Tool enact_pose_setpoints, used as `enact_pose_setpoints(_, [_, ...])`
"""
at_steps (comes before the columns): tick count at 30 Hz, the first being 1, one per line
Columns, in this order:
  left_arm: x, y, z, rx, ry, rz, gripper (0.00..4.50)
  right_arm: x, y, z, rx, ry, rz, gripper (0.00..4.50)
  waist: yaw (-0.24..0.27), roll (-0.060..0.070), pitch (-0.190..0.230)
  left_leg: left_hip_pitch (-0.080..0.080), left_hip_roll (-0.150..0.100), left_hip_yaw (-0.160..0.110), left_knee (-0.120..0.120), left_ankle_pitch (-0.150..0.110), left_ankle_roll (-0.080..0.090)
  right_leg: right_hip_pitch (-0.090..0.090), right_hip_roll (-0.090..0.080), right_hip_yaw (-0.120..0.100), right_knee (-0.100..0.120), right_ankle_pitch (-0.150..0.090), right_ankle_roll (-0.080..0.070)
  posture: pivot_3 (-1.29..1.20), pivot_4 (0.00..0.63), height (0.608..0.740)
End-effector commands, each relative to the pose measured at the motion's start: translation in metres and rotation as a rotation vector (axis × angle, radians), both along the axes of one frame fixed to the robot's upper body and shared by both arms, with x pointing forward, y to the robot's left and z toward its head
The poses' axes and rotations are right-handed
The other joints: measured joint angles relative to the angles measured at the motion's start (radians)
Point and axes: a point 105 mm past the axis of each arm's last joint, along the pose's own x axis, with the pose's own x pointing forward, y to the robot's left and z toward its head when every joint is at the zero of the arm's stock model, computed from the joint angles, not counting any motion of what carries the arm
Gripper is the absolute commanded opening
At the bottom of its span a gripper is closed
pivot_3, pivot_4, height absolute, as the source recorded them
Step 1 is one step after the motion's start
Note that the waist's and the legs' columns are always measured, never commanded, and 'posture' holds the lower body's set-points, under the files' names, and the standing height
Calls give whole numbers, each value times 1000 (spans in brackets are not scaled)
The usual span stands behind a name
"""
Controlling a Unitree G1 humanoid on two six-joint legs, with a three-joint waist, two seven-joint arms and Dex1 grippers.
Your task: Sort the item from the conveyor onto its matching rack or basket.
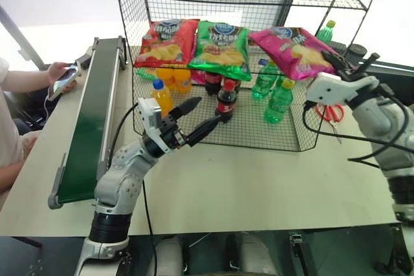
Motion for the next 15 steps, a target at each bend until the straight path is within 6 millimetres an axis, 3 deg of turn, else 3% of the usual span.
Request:
enact_pose_setpoints(1, [-4,-4,12,4,-80,19,4500,7,-3,19,5,-68,-54,150,1,0,0,0,0,0,0,0,0,0,0,0,0,0,0,0,150,740])
enact_pose_setpoints(9, [-3,-6,14,15,-109,43,4500,17,-17,18,51,-64,-144,150,3,0,0,-1,0,0,0,0,0,0,0,0,-1,0,0,0,150,740])
enact_pose_setpoints(15, [-3,-8,19,-9,-135,50,4500,21,-16,13,86,-33,-151,150,1,0,0,0,0,0,0,0,0,0,0,0,0,0,0,0,150,740])
